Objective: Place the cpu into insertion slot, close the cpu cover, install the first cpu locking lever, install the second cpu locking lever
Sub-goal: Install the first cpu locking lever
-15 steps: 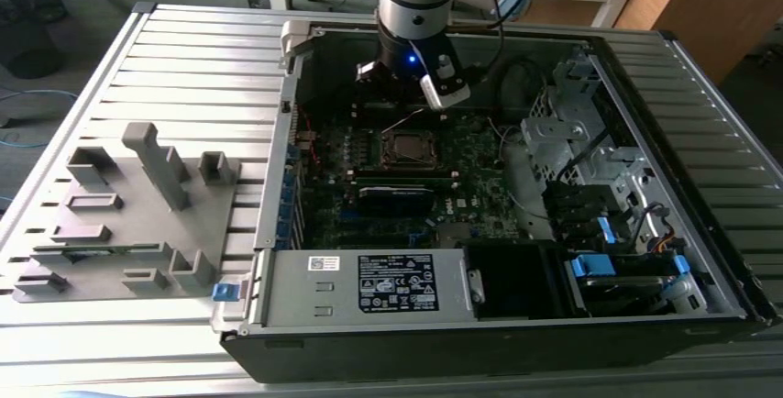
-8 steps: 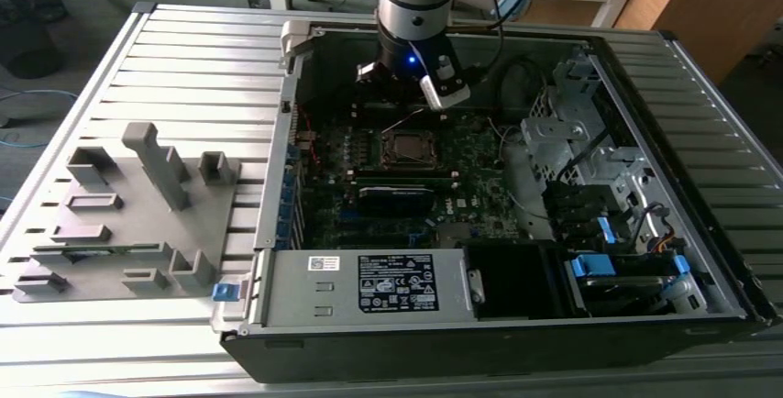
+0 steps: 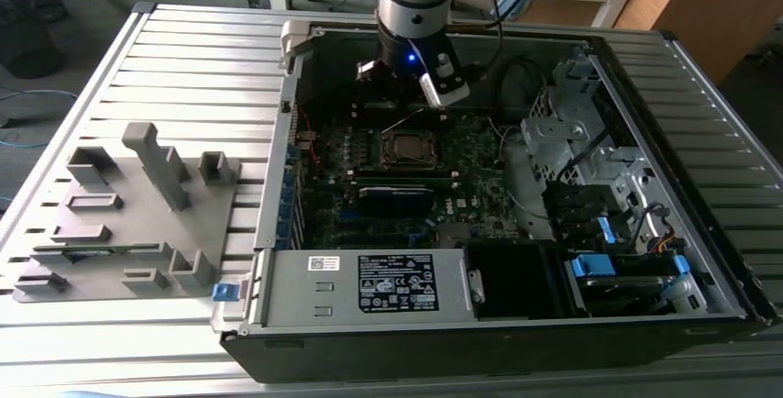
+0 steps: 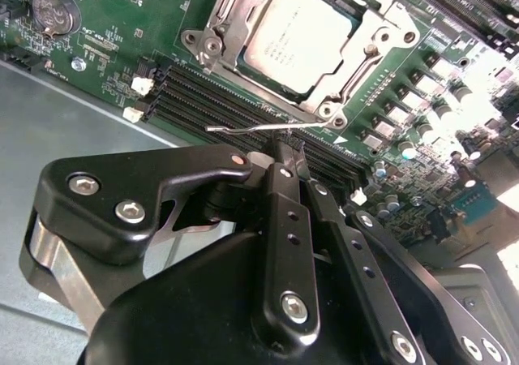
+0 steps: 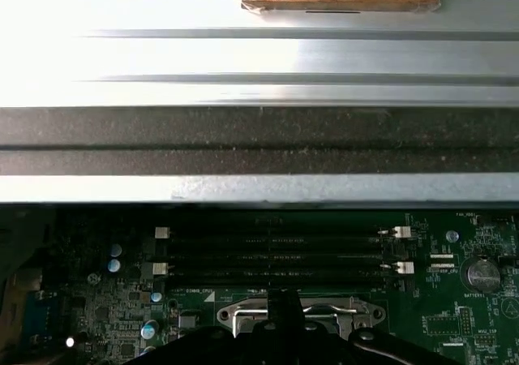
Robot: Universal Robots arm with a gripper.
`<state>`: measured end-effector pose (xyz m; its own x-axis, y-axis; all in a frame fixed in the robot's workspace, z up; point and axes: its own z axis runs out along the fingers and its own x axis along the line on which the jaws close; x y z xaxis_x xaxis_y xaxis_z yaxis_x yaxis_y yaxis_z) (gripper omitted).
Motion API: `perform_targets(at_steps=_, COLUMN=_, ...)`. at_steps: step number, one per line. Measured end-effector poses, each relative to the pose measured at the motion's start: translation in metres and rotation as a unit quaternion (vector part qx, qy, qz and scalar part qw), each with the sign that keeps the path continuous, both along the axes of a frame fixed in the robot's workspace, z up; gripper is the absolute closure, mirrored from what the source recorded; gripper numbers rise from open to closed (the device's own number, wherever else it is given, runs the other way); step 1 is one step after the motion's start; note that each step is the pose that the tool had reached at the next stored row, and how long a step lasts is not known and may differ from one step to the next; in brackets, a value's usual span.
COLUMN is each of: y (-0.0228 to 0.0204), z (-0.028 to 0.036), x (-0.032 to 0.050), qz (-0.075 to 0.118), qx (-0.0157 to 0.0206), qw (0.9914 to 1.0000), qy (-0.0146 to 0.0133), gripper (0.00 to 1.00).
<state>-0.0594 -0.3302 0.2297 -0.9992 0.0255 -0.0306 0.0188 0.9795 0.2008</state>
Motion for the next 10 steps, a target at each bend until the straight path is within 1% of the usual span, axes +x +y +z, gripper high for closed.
perform_targets(at_steps=3, y=0.0002, z=0.0000, x=0.0000, qz=0.000, qx=0.0000, qw=1.00000, qy=0.0000, gripper=0.89)
perform_targets(at_steps=4, y=0.0012, z=-0.0004, x=0.0000, qz=0.000, qx=0.0000, qw=1.00000, qy=0.0000, gripper=0.89)
perform_targets(at_steps=10, y=0.0013, z=-0.0015, x=0.0010, qz=0.000, qx=0.0001, qw=1.00000, qy=0.0000, gripper=0.89)
